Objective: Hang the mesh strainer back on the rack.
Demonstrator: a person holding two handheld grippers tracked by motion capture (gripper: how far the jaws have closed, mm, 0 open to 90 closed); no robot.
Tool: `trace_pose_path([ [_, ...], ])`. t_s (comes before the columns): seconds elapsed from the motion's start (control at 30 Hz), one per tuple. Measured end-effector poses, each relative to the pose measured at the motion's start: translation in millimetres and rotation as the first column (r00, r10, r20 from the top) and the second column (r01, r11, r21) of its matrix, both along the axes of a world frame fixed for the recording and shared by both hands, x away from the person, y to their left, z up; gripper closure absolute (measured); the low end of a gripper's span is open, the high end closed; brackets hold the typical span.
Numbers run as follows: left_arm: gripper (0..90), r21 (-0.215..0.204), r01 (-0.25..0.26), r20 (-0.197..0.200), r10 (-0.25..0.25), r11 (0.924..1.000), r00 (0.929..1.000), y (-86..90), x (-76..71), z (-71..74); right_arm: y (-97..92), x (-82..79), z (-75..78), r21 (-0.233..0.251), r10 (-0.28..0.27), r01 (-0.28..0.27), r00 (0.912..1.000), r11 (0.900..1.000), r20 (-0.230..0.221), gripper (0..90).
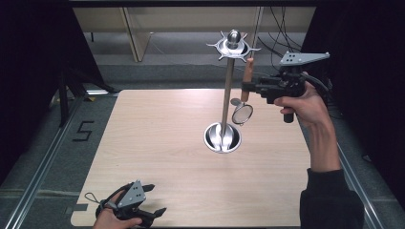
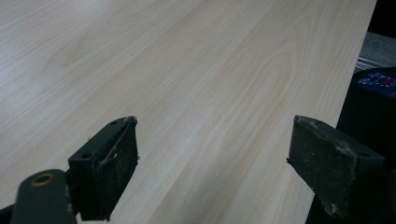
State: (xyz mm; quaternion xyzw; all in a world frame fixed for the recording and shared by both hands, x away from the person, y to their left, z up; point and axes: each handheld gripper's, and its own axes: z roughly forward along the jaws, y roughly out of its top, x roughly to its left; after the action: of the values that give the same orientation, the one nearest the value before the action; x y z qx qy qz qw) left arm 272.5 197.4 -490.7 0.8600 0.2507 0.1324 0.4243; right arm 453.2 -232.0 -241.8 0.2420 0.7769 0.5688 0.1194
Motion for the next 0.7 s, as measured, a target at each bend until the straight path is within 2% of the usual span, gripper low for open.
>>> trace_pose_path([
  [0.03, 15.3, 0.0, -0.001, -0.001, 0.001, 1.0, 1.0, 0.0, -0.1, 0.0, 0.2, 2.0, 0.4, 0.001, 0.01, -0.01, 0.9999, 0.9999, 0.008, 70.7],
  [0.07, 15.3, 0.0, -0.002, 0.001, 0.002, 1.0, 1.0, -0.1, -0.1, 0.0, 0.7, 1.9, 0.6, 0.005, 0.007, -0.007, 1.0, 1.0, -0.002, 70.7],
  [0.1, 15.3, -0.022, -0.012, -0.006, 0.011, 0.9997, 0.9999, -1.4, -0.8, -0.8, 1.5, 3.3, 1.2, -0.005, -0.004, 0.004, 1.0, 1.0, -0.001, 70.7],
  [0.13, 15.3, -0.001, -0.004, 0.0, 0.004, 1.0, 1.0, -0.1, 0.0, -0.1, 2.0, 3.1, 1.3, -0.002, -0.007, 0.007, 0.9999, 1.0, -0.012, 70.7],
  [0.17, 15.3, -0.001, -0.004, 0.0, 0.004, 1.0, 1.0, -0.1, 0.0, -0.1, 2.0, 3.1, 1.3, -0.002, -0.007, 0.007, 0.9999, 1.0, -0.012, 70.7],
  [0.2, 15.3, 0.002, -0.004, 0.002, 0.004, 1.0, 1.0, 0.1, 0.0, 0.1, 1.8, 5.9, 1.1, -0.009, -0.003, 0.003, 0.9999, 1.0, 0.017, 70.7],
  [0.23, 15.3, 0.003, -0.003, 0.003, 0.003, 1.0, 1.0, 0.2, 0.1, 0.2, 3.1, 5.7, 1.0, -0.002, -0.003, 0.003, 0.9999, 1.0, -0.011, 70.7],
  [0.37, 15.3, -0.012, 0.001, -0.002, -0.001, 0.9999, 1.0, -0.5, -0.3, -0.2, 4.1, 9.0, 0.8, -0.01, -0.009, 0.009, 0.9999, 0.9999, -0.005, 70.7],
  [0.4, 15.3, -0.003, 0.002, 0.002, -0.002, 1.0, 1.0, -0.1, -0.1, 0.1, 5.2, 8.3, 0.7, -0.005, -0.012, 0.011, 0.9997, 0.9999, -0.021, 70.7],
  [0.7, 15.3, 0.003, -0.003, 0.003, 0.003, 1.0, 1.0, 0.5, 0.0, 0.3, 8.2, 13.1, -3.4, -0.006, -0.026, 0.026, 0.9992, 0.9997, -0.029, 70.3],
])
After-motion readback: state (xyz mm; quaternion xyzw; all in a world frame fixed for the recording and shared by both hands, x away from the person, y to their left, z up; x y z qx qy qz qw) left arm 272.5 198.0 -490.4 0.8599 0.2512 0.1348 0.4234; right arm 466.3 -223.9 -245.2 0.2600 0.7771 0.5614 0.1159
